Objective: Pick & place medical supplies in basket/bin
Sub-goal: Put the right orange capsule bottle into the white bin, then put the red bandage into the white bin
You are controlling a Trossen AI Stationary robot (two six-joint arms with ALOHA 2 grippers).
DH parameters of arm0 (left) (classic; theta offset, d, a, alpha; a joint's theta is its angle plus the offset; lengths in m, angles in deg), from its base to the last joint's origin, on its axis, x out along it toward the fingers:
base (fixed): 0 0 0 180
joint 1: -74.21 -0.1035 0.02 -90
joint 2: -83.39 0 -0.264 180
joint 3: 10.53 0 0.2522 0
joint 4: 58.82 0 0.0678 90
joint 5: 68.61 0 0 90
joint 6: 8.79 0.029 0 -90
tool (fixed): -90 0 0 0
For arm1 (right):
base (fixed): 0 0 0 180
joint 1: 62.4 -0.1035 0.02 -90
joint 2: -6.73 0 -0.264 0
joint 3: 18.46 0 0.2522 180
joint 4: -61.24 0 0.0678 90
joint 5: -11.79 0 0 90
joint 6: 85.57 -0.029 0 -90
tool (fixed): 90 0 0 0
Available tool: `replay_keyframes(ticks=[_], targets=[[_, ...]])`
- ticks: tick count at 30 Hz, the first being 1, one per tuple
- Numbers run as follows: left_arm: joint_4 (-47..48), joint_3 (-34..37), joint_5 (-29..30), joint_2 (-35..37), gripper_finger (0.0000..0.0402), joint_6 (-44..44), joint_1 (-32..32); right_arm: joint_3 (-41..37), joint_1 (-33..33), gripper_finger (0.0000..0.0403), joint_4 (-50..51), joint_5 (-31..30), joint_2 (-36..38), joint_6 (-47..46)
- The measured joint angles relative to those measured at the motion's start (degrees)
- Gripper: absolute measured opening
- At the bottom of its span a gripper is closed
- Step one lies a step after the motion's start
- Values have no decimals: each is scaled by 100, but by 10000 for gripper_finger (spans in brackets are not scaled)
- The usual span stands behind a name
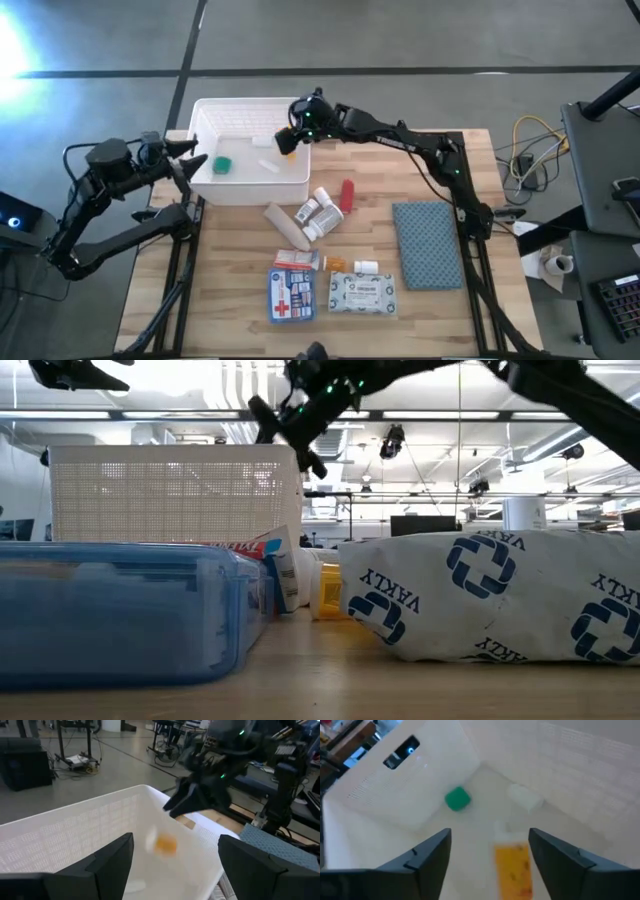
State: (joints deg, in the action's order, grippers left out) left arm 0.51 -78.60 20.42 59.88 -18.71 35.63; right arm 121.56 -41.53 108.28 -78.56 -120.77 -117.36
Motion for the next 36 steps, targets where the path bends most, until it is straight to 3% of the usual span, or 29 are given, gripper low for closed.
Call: replay_keyframes(ticks=[3,7,12,16,19,27,36], targets=[[1,0,1,-77,270,129,-1,-169,-48,288,67,-351,204,143],[-1,2,3,-244,270,243,-3,-215,-176,314,611,-1501,612,299],[-10,2,4,-517,270,318,-2,-351,-192,319,2572,-2551,1196,-951],[-44,2,7,-699,270,546,-3,-939,-153,314,3714,-2464,1441,-2064],[-48,2,5,-831,270,679,-3,-1583,-188,308,3778,-1848,1627,-2539],[-47,2,6,-998,270,772,-3,-3333,-421,291,2379,-752,1615,-3231],[-45,2,7,-950,270,770,-3,-4535,-642,278,1241,-421,1561,-3984]])
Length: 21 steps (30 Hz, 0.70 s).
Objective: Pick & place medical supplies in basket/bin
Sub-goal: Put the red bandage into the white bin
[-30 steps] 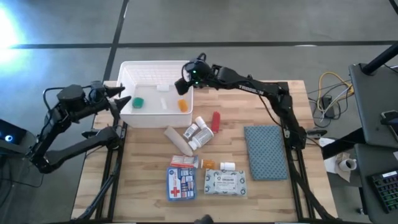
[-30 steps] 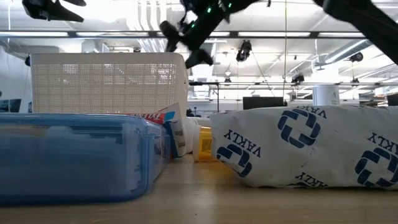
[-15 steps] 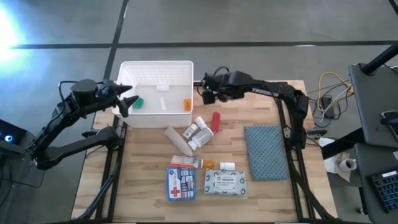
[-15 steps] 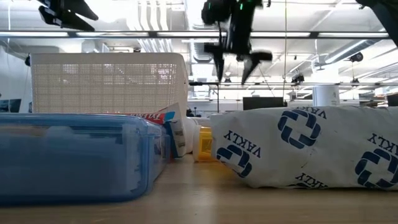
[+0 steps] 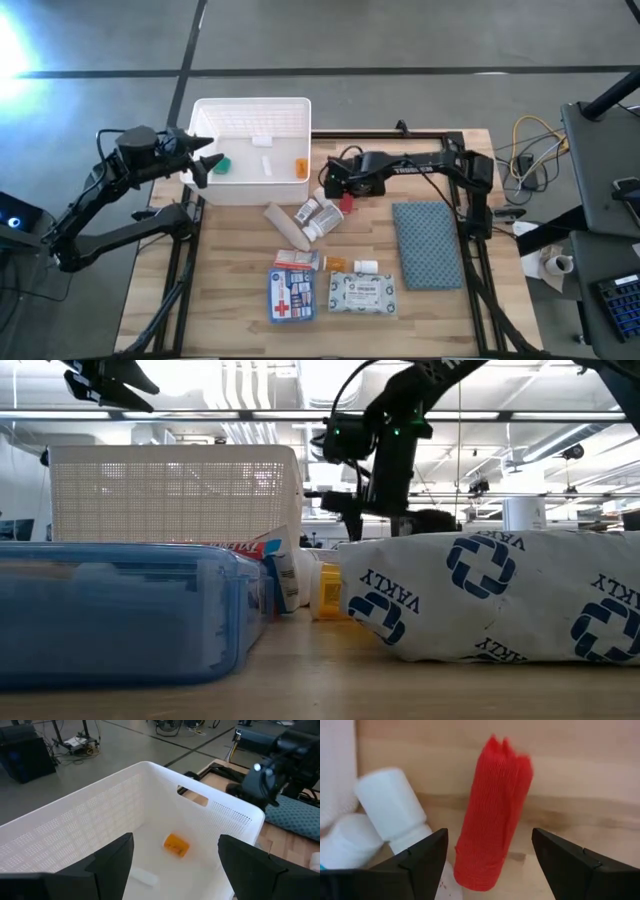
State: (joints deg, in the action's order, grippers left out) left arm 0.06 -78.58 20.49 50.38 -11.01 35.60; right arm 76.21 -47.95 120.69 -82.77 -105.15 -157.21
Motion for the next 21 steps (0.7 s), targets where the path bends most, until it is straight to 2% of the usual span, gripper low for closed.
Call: replay_keyframes(ticks=[5,10,18,21], targets=[[-2,2,-1,-9,270,0,-2,-217,30,276,-441,-32,-149,-61],[1,2,-2,-9,270,0,-2,-313,30,254,-359,-2,-337,47],[9,4,2,-7,270,-2,-2,-589,30,147,41,-36,-186,70],[8,4,2,-7,270,0,-2,-555,-53,103,399,-356,25,75]])
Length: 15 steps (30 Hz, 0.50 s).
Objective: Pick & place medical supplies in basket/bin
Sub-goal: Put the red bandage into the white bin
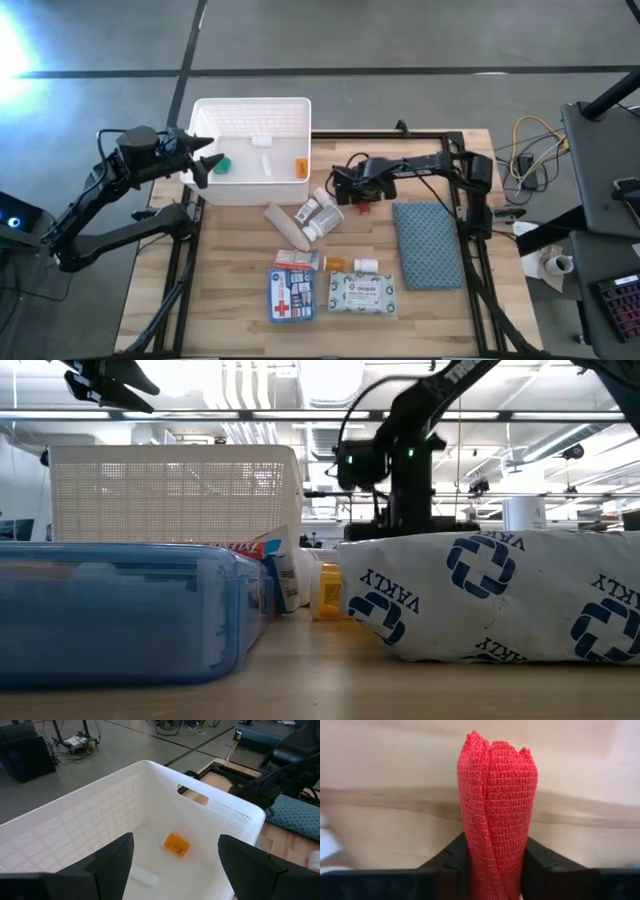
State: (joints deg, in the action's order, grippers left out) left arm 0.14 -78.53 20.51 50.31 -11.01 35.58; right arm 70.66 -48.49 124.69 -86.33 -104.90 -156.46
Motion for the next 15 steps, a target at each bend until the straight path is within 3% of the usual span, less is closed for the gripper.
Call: replay_keyframes(ticks=[4,9,12,15], targets=[[1,0,0,0,270,-1,0,17,-219,68,326,-931,618,-532],[1,0,0,-42,270,117,0,19,-402,69,157,-2542,1533,-1117],[-3,0,-2,-110,270,168,0,28,-281,73,-816,-3082,1974,-621],[6,0,2,-151,270,169,-2,28,-57,73,-2167,-3069,2146,307]])
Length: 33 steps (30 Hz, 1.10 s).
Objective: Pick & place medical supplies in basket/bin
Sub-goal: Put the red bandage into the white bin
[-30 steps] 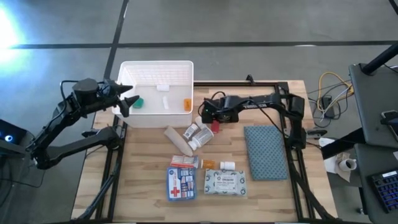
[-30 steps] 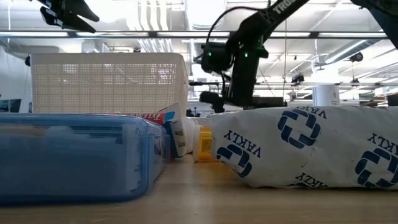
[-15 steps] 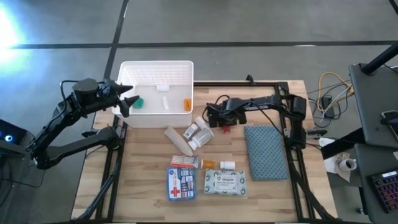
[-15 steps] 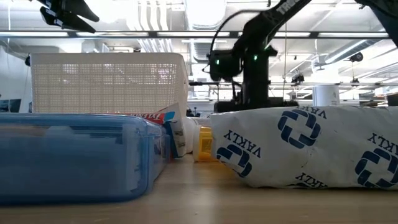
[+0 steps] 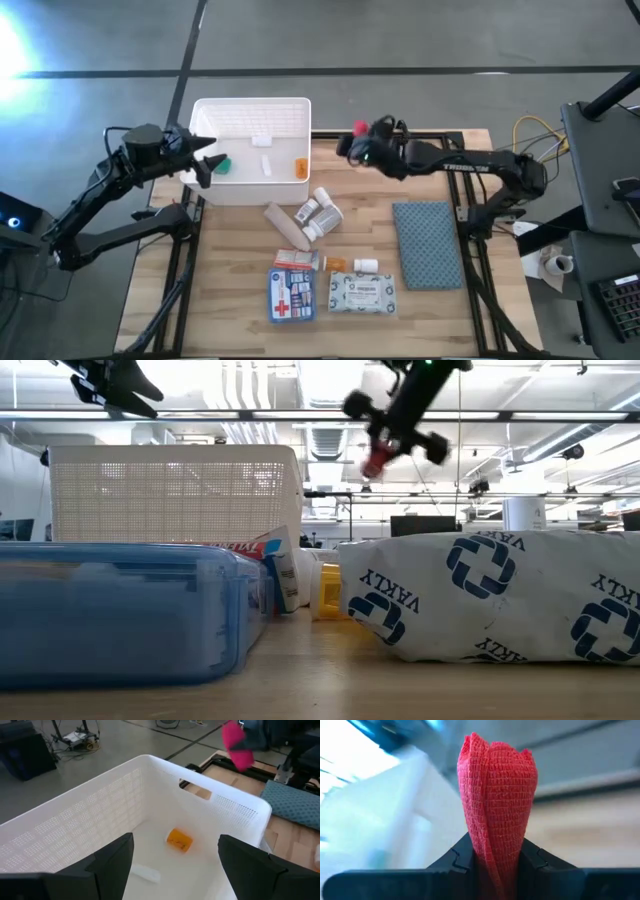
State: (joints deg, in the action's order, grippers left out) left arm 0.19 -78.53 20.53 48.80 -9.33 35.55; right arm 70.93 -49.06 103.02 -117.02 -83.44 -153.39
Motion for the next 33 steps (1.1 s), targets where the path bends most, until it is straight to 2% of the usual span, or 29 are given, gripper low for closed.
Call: replay_keyframes(ticks=[3,7,12,18,22,25,26,29,33], targets=[[0,0,-3,-10,270,1,0,0,203,73,-1463,390,-92,653],[6,0,-3,68,270,-51,0,88,483,75,-2767,1415,-488,804],[33,0,-4,396,270,-210,2,920,616,75,-2774,2411,-1326,961],[24,0,69,612,270,-204,0,2903,611,75,-2689,3272,-2655,1585],[35,0,121,625,270,-202,2,4568,696,75,-1608,3583,-3617,2210],[113,0,118,623,270,-200,0,5790,704,82,-603,3607,-4278,3254],[129,0,114,623,270,-199,2,5952,700,88,-484,3605,-4406,3608],[203,0,120,627,270,-192,0,5339,681,114,-1122,3614,-4227,3940],[289,0,111,625,270,-145,0,4930,728,165,-1153,3739,-4012,3546]])
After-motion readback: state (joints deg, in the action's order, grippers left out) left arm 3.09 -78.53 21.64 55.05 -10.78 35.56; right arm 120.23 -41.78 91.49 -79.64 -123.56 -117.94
